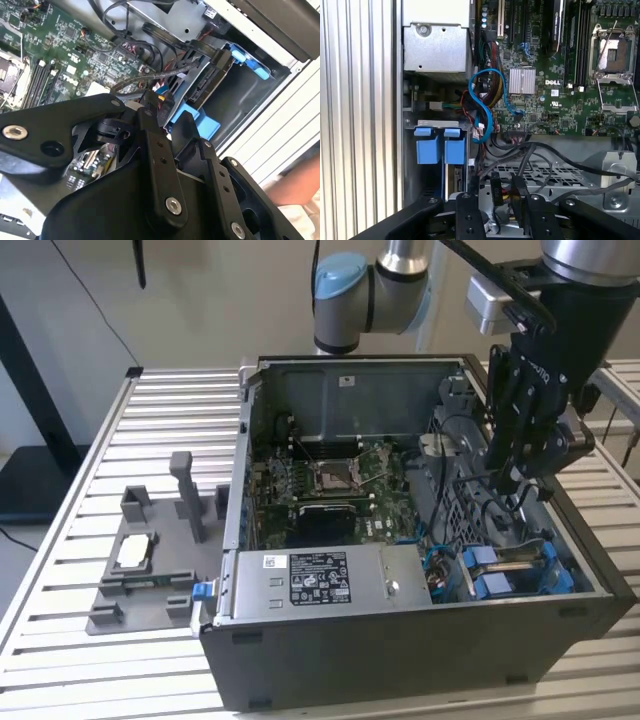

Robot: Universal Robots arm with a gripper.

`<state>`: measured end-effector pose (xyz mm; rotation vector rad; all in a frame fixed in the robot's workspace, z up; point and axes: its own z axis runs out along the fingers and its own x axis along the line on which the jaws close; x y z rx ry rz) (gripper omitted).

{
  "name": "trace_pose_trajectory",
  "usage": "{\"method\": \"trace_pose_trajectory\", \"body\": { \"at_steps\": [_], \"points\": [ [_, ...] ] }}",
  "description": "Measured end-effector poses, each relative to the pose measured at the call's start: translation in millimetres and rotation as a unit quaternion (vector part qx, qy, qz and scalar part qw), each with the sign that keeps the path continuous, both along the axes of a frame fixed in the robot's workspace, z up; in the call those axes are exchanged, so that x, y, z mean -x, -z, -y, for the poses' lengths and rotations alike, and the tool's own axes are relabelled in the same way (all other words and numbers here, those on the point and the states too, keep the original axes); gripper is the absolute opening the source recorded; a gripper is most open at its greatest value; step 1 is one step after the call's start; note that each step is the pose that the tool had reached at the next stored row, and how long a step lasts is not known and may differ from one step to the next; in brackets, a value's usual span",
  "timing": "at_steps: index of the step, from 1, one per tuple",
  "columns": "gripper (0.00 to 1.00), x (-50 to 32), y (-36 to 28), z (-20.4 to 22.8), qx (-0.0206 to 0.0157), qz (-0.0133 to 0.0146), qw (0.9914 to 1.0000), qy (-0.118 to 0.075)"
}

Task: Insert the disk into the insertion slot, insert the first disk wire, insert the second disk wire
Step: 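Insert the first disk wire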

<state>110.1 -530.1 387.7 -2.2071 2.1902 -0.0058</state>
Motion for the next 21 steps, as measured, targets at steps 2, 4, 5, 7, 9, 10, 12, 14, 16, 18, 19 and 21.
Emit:
{"method": "trace_pose_trajectory", "body": {
  "at_steps": [2, 4, 5, 7, 9, 10, 12, 14, 16, 18, 19, 21],
  "points": [
    [0.31, 0.0, 0.0, 0.0, 0.0000, 0.0001, 1.00000, 0.000],
    [0.24, 0.0, 0.0, -0.1, 0.0000, 0.0000, 1.00000, 0.000],
    [0.19, 0.0, 0.0, -0.1, 0.0000, 0.0001, 1.00000, 0.000],
    [0.19, 0.0, 0.0, -0.1, 0.0000, 0.0001, 1.00000, 0.000],
    [0.19, 0.0, 0.0, -0.1, 0.0000, 0.0001, 1.00000, 0.000],
    [0.19, 0.0, 0.0, -0.1, 0.0000, 0.0001, 1.00000, 0.000],
    [0.19, 0.0, 0.1, -0.1, 0.0001, 0.0001, 1.00000, 0.000],
    [0.19, 0.0, 0.2, 0.1, 0.0000, 0.0000, 1.00000, 0.000],
    [0.19, -0.1, 0.2, 0.9, 0.0000, -0.0003, 1.00000, 0.000],
    [0.19, -0.2, 0.3, 1.2, 0.0000, -0.0003, 1.00000, 0.000],
    [0.19, -0.2, 0.4, 1.3, 0.0000, -0.0003, 1.00000, 0.000],
    [0.19, -0.2, 0.5, 1.3, 0.0000, -0.0004, 1.00000, 0.000]
  ]
}}
